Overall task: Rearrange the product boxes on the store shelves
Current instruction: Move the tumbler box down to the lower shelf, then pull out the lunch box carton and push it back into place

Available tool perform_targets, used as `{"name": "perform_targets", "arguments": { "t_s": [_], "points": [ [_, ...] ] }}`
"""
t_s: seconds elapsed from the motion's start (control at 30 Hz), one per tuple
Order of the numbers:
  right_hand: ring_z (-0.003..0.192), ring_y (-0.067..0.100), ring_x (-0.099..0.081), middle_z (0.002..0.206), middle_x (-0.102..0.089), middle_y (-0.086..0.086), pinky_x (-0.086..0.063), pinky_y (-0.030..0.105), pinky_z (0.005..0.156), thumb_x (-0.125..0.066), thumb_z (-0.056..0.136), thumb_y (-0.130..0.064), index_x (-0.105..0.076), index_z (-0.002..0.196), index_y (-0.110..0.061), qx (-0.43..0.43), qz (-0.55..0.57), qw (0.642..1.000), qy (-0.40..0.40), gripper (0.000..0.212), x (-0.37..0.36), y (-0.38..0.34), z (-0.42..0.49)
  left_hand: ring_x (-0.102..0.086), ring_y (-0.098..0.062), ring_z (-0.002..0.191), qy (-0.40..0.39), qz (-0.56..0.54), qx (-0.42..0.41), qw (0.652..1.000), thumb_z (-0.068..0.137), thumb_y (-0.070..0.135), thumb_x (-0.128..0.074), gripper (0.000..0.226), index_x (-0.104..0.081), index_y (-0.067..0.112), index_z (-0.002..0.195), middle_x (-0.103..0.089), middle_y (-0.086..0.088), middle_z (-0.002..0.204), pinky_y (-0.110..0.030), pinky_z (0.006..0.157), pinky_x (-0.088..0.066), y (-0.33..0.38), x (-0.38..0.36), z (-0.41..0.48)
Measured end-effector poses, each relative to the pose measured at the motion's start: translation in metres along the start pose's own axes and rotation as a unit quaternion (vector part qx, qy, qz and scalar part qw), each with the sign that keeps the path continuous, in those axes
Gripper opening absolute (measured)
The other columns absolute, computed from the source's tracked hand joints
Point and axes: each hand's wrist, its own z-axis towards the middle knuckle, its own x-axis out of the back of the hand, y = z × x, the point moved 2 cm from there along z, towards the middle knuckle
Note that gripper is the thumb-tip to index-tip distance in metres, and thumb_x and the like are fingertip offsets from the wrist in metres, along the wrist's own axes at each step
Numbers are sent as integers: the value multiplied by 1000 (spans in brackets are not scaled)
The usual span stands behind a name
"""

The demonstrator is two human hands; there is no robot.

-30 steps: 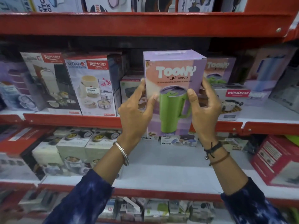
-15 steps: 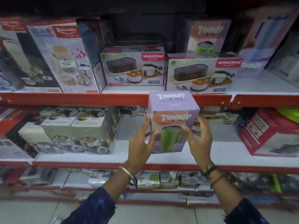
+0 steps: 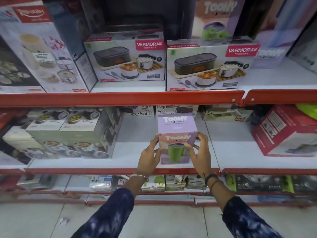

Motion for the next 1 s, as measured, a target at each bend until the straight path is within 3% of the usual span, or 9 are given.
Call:
{"name": "perform_targets", "arguments": {
  "t_s": [0.13,0.3,0.47,0.6,0.73,0.8,0.87,0.93,1.0],
  "points": [
    [110,14,-50,131,-46,4,-55,41,88,-64,87,-22,-40,128,-13,-16,-14,1000,-8,48,-1,10,1,-63,-39,107,-19,-11,11,1000,96,24,-48,51,-30,20,144,-57,-7,134,-54,84,-55,-4,-7,0],
    [108,13,-52,129,-48,2,-51,38,91,-65,87,-24,-43,126,-14,-8,-8,1000,-8,46,9,1,3,-55,-23,122,13,-37,-18,999,96,29,-43,46,-33,23,141,-45,6,143,-40,96,-51,2,0,-2],
    [110,-7,-47,122,-46,-2,-42,17,96,-56,89,-33,-48,124,-16,76,30,994,79,40,46,-42,20,-49,-21,124,158,-18,-175,972,92,18,-47,26,-47,15,119,-48,-2,135,-29,98,-46,46,30,17],
    [113,10,-52,125,-50,4,-45,23,96,-57,92,-20,-50,126,-14,139,45,974,171,36,88,-97,71,-49,-23,121,223,-33,-255,940,92,10,-49,23,-54,6,114,-57,-13,127,-29,107,-37,107,67,65],
    [126,21,-43,137,-44,17,-34,17,103,-56,93,-19,-41,136,-6,145,5,962,231,47,122,-130,127,-46,-19,125,220,-83,-173,956,95,15,-50,34,-49,6,128,-51,-10,135,-30,106,-36,147,97,118],
    [137,27,-31,148,-33,19,-23,20,107,-53,94,-24,-28,144,-7,98,-22,971,219,58,130,-132,149,-45,-11,118,194,-79,-133,969,96,19,-50,40,-44,6,132,-51,-10,134,-25,102,-36,153,100,138],
    [143,28,-20,155,-23,17,-16,26,112,-50,96,-32,-19,147,-8,45,-27,979,198,65,132,-125,164,-47,-16,117,158,-89,-97,979,95,22,-52,42,-42,6,133,-51,-12,132,-33,101,-42,154,97,152],
    [142,31,-23,155,-24,17,-20,38,116,-47,96,-38,-15,147,-6,16,-21,983,180,68,130,-118,171,-48,-22,121,136,-95,-80,983,95,25,-52,41,-43,8,131,-51,-13,133,-40,103,-44,153,91,158],
    [135,33,-36,150,-34,19,-30,30,105,-46,96,-38,-17,145,-4,-6,0,986,165,66,127,-113,172,-47,-15,115,133,-98,-83,983,94,23,-53,37,-45,9,128,-51,-10,131,-30,103,-41,153,86,158]
  ]
}}
